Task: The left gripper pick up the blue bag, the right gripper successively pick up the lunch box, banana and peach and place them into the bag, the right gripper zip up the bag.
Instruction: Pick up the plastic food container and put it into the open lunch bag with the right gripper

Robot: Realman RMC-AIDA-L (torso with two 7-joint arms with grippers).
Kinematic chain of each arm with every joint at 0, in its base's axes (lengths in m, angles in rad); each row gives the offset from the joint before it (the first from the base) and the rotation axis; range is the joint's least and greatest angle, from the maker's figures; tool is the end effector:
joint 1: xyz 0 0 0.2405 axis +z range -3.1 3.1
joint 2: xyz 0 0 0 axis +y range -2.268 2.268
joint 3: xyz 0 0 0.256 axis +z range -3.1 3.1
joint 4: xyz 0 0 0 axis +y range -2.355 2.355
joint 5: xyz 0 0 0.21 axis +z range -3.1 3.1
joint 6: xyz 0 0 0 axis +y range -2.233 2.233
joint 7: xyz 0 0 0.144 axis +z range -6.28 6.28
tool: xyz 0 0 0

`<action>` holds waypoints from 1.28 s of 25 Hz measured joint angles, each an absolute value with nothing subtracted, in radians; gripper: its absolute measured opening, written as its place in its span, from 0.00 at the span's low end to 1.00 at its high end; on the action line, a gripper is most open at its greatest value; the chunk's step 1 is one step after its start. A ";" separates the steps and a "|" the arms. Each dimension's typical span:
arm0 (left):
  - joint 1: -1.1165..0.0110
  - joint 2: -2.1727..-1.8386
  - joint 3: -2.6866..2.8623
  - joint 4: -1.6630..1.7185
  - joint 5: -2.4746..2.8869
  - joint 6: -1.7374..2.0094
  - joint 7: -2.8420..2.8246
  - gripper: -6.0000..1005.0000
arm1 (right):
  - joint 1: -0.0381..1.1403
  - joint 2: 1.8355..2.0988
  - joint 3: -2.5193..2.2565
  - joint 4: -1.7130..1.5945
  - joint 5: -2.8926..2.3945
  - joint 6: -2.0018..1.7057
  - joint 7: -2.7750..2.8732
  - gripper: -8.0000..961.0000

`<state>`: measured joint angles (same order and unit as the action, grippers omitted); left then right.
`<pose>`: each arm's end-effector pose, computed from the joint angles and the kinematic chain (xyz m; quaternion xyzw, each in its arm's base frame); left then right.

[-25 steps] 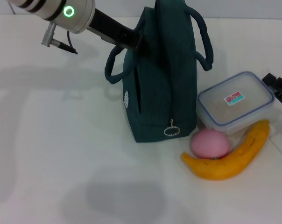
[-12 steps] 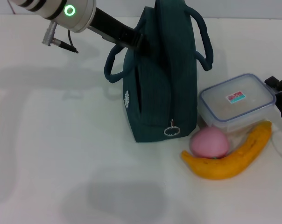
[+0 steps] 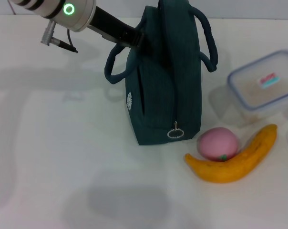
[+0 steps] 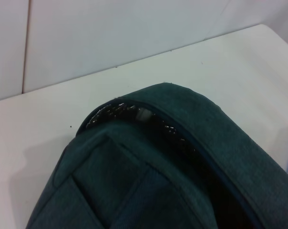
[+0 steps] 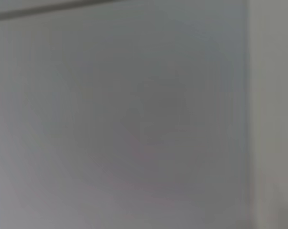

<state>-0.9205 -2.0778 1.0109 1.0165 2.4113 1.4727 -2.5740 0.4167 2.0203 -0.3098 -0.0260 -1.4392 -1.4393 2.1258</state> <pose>-0.1121 0.4193 0.0064 -0.9049 -0.4048 -0.0174 0.1304 0.3335 0.3032 0.0124 -0.3674 0.6859 0.6239 0.0728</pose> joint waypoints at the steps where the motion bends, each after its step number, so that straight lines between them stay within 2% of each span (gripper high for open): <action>1: -0.921 -2.077 1.011 1.017 2.411 1.473 -2.574 0.09 | 0.416 2.020 -0.310 -0.026 -1.420 -1.458 2.126 0.11; 9: -0.922 -2.080 1.011 1.017 2.412 1.474 -2.574 0.09 | 0.450 2.021 -0.310 -0.025 -1.288 -1.585 2.141 0.11; 21: -0.929 -2.081 1.011 1.082 2.372 1.519 -2.584 0.09 | 0.656 2.022 -0.310 -0.042 -1.204 -1.783 2.012 0.11; 27: -0.931 -2.081 1.011 1.082 2.363 1.525 -2.588 0.09 | 0.728 2.022 -0.338 -0.043 -1.212 -1.781 1.879 0.11; 32: -0.931 -2.082 1.011 1.083 2.357 1.531 -2.595 0.09 | 0.741 2.022 -0.420 -0.043 -1.212 -1.717 1.767 0.11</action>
<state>-0.9312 -2.0816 1.0109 1.0829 2.3568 1.5307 -2.5951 0.7414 2.0223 -0.4195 -0.0431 -1.2117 -1.7167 1.7667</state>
